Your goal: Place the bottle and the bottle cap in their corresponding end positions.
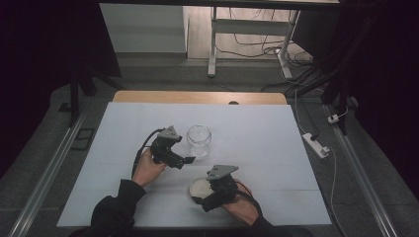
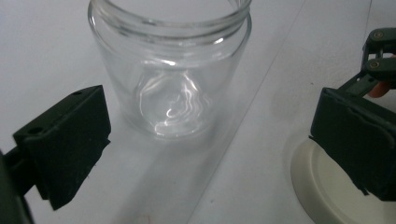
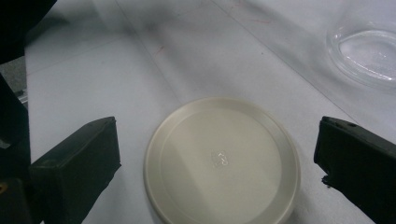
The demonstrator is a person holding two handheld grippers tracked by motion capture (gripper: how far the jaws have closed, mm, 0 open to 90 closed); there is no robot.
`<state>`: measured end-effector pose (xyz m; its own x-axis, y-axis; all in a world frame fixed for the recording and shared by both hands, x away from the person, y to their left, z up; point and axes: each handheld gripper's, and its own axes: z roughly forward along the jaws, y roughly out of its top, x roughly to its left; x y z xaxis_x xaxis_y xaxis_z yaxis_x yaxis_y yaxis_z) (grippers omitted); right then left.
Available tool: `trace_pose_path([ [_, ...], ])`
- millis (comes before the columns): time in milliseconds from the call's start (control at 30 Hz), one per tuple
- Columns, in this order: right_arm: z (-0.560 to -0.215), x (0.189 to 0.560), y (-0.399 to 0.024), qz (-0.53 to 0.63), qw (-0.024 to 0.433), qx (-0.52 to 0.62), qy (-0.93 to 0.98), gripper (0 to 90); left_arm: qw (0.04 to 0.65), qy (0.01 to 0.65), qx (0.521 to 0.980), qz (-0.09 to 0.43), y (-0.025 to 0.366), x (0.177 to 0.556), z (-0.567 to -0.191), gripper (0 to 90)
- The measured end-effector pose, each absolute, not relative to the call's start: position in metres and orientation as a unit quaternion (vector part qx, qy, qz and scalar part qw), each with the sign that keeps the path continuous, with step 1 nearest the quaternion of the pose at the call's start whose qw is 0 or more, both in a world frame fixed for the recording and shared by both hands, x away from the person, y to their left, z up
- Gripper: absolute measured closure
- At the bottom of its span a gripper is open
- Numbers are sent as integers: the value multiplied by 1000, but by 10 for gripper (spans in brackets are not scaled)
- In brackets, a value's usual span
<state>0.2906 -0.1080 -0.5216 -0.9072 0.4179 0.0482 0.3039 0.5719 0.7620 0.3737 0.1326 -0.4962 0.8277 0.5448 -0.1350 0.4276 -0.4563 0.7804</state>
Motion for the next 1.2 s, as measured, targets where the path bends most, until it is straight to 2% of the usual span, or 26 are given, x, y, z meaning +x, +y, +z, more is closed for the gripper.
trace_pose_path([
  [733,-513,285,-121,430,62,222,873,0,433,281,855,54,141,341,-494,0],
  [1200,-504,287,-138,431,84,240,865,0,452,297,840,47,157,319,-491,0],
])
